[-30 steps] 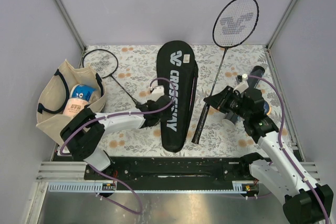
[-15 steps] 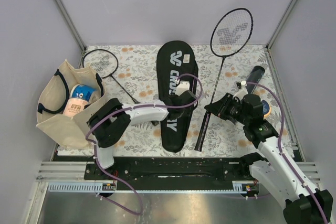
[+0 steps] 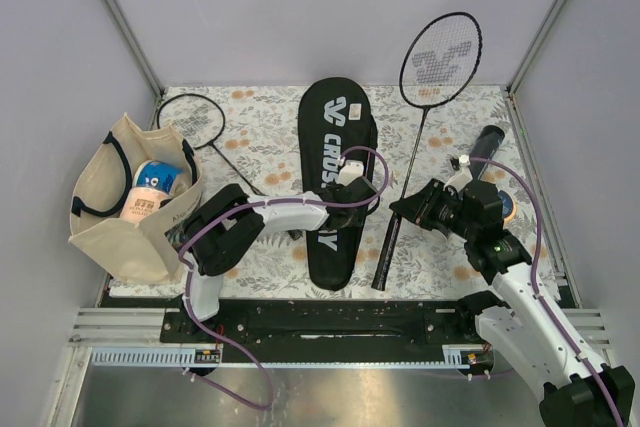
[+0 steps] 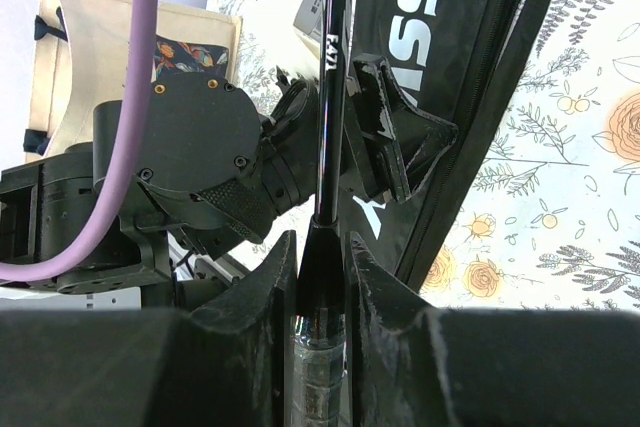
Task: Pack up the badminton gear
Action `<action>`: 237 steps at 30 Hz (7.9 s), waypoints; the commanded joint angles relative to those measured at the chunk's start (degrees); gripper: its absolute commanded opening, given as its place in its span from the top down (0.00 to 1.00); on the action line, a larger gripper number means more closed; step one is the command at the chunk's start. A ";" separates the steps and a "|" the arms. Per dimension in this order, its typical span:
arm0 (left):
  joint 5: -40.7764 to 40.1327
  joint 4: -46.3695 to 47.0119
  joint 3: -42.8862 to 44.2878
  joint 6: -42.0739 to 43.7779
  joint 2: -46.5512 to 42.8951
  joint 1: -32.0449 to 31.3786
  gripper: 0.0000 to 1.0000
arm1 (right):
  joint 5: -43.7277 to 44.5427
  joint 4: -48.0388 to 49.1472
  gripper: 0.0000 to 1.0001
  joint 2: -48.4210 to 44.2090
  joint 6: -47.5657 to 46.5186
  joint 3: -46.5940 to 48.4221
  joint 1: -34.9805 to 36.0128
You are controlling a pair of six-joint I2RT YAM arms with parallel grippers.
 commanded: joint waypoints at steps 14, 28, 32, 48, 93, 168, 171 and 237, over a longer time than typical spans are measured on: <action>2.38 -0.08 -0.18 -2.29 2.12 -0.94 0.55 | -0.14 2.64 1.00 -1.31 -2.20 0.19 -0.12; 3.70 2.03 -1.94 -3.52 -3.23 -1.47 1.00 | -3.47 7.91 1.00 1.76 3.15 -1.91 -0.12; 2.47 1.15 -2.29 -3.52 -7.10 -1.21 1.00 | -2.69 6.60 1.00 1.59 3.16 -3.05 -0.12; 3.00 5.72 -7.65 -5.36 -17.57 0.99 1.00 | -15.34 -0.70 1.00 -0.43 8.34 -10.17 -0.12; 0.19 -0.95 -2.12 4.57 -8.52 -0.86 0.36 | -35.82 16.96 1.00 3.52 13.71 -19.40 -0.03; 24.78 34.29 -29.54 43.85 -31.36 2.83 1.00 | -32.33 6.33 1.00 -2.89 15.03 -18.53 4.63; 25.15 34.47 -29.19 42.37 -31.98 2.92 1.00 | -26.53 15.70 1.00 -1.67 18.44 -18.79 4.63; 21.03 52.68 -43.69 -3.25 -31.36 2.92 1.00 | 18.23 58.90 0.94 60.83 18.29 4.41 17.20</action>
